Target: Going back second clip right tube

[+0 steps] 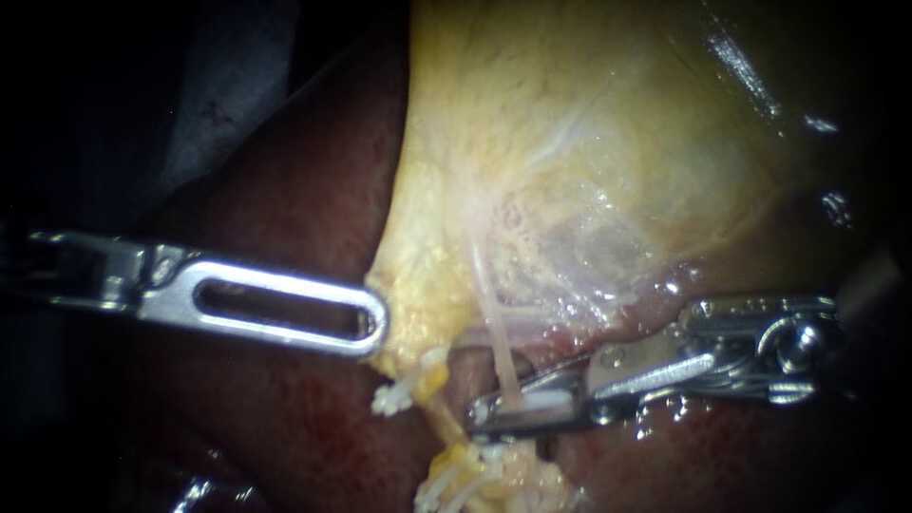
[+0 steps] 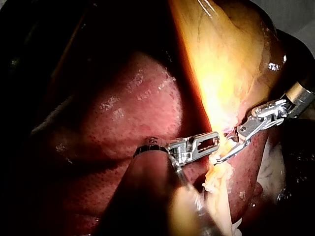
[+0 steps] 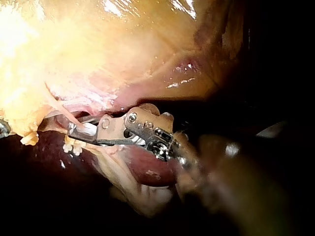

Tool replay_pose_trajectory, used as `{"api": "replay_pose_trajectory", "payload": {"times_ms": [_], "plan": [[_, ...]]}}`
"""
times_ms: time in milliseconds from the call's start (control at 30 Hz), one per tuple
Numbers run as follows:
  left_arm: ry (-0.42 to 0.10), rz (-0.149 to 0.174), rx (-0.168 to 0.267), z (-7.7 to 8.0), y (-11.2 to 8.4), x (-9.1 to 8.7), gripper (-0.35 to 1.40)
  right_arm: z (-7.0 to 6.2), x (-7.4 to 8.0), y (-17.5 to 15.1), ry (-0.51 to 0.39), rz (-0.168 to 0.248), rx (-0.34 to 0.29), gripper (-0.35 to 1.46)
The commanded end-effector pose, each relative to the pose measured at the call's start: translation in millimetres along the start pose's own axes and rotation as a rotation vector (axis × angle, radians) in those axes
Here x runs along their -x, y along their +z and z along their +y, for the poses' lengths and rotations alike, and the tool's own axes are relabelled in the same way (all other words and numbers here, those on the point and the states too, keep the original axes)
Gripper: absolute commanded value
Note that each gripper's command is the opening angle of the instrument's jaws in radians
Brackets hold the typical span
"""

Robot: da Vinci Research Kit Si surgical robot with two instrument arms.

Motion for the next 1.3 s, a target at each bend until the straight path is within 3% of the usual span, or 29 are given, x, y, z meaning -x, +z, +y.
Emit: {"api": "replay_pose_trajectory", "payload": {"times_ms": [33, 567, 667, 900, 1300], "plan": [[0.0, 0.0, 0.0, 0.0, 0.0, 0.0, -0.35, 0.0, 0.0, 0.0, 0.0, 0.001, 0.001, -0.35], [0.0, 0.0, 0.0, 0.0, 0.0, 0.0, -0.35, -0.1, -0.3, -0.2, 0.002, 0.001, 0.004, -0.35], [0.0, 0.0, 0.0, 0.0, 0.0, 0.0, -0.35, -0.3, -0.5, -0.3, 0.003, 0.02, 0.01, -0.35], [0.0, 0.0, 0.0, 0.0, 0.0, 0.0, -0.35, -0.6, -1.3, -0.9, -0.013, 0.056, 0.024, 0.06], [0.0, 0.0, 0.001, 0.0, 0.0, -0.1, -0.35, -0.6, -2.0, -0.8, -0.149, 0.073, 0.042, 0.36]]}}
